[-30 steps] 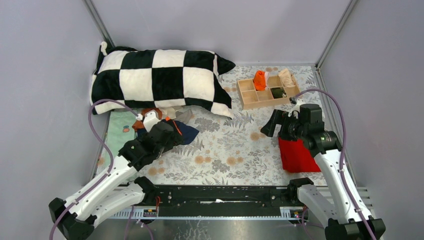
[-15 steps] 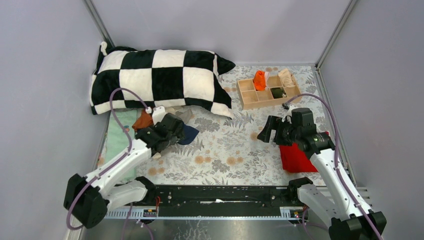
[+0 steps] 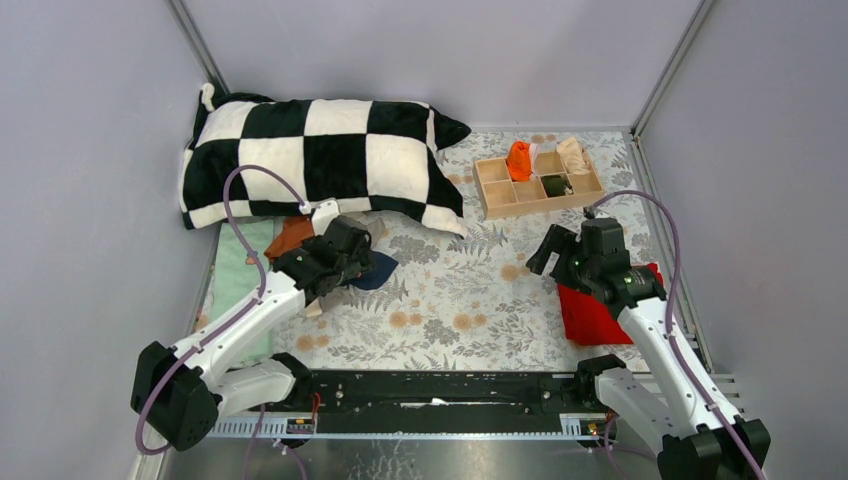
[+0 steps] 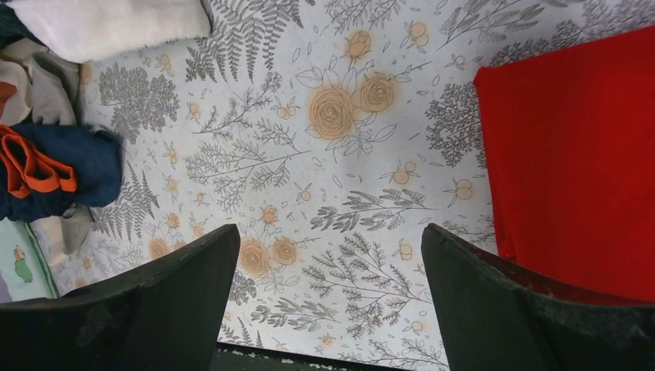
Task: Roll the underwear
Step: Pick up the underwear from the center of the board.
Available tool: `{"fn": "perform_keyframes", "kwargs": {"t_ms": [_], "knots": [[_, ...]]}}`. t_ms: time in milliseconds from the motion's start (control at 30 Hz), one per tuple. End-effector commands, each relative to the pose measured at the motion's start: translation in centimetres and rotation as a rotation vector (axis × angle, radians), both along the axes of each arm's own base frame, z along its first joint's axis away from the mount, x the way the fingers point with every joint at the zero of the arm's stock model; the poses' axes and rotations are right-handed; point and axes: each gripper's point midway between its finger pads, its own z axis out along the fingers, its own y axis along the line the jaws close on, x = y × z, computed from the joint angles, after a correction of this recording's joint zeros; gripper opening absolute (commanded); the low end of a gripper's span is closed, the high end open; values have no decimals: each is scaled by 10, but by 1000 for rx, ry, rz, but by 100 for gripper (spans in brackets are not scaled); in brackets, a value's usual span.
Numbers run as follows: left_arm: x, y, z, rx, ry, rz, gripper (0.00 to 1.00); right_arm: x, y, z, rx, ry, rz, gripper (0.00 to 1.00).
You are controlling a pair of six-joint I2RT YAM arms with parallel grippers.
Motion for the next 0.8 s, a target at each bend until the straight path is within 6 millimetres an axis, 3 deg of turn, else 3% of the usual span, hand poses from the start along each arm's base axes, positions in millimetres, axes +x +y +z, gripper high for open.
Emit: {"fn": "perform_keyframes", "kwargs": {"t_ms": [0, 167, 400, 567, 767], "knots": [[7, 3, -6, 21, 3, 0, 76, 4, 15, 1, 73, -20, 35, 94], [19, -2, -27, 61, 34, -2, 72, 0, 17, 1, 82, -22, 50, 94], [35, 17, -38, 204, 55, 63, 67, -7, 15, 2, 68, -29, 66, 95], [45, 19, -48, 258, 72, 69, 64, -8, 14, 0, 66, -26, 67, 95], [53, 15, -51, 270, 80, 67, 52, -8, 14, 1, 65, -30, 70, 95]]}}
